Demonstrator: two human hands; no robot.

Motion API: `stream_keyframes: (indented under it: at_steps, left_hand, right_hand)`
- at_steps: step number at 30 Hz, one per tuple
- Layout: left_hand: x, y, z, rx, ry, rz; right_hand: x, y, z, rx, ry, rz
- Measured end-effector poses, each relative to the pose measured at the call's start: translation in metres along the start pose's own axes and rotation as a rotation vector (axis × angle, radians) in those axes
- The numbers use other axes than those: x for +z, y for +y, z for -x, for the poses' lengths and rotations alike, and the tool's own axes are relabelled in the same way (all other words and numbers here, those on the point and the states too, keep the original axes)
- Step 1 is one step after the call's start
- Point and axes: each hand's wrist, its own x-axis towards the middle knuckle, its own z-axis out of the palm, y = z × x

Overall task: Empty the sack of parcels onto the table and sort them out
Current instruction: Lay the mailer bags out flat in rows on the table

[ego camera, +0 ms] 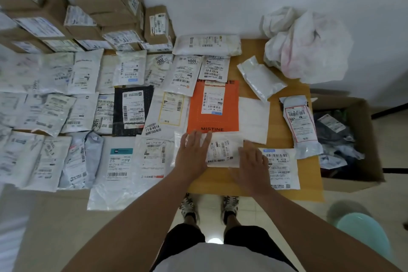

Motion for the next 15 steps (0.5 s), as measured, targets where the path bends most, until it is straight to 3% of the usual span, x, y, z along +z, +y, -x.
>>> stream_keyframes:
  at_steps: [4,8,13,15]
  left_hand:
    - [0.004,0.004,-0.001,-0.019,0.067,0.036]
    - [0.004,0.014,0.001,0.031,0.138,0.072]
    - [0.005,0.031,0.006,0.112,0.151,0.12]
    - [-0.001,0.045,0.007,0.168,0.016,0.209]
  right_hand:
    - [-0.01,0.031,0.011,0.207,0.15,-0.03]
    - [-0.016,0.062,0.022,0.388,-0.24,0.002]
    - [-0.016,0.064,0.035,0.427,-0.205,-0.089]
    - [-0.018,0.064,0.038,0.457,-0.201,-0.13]
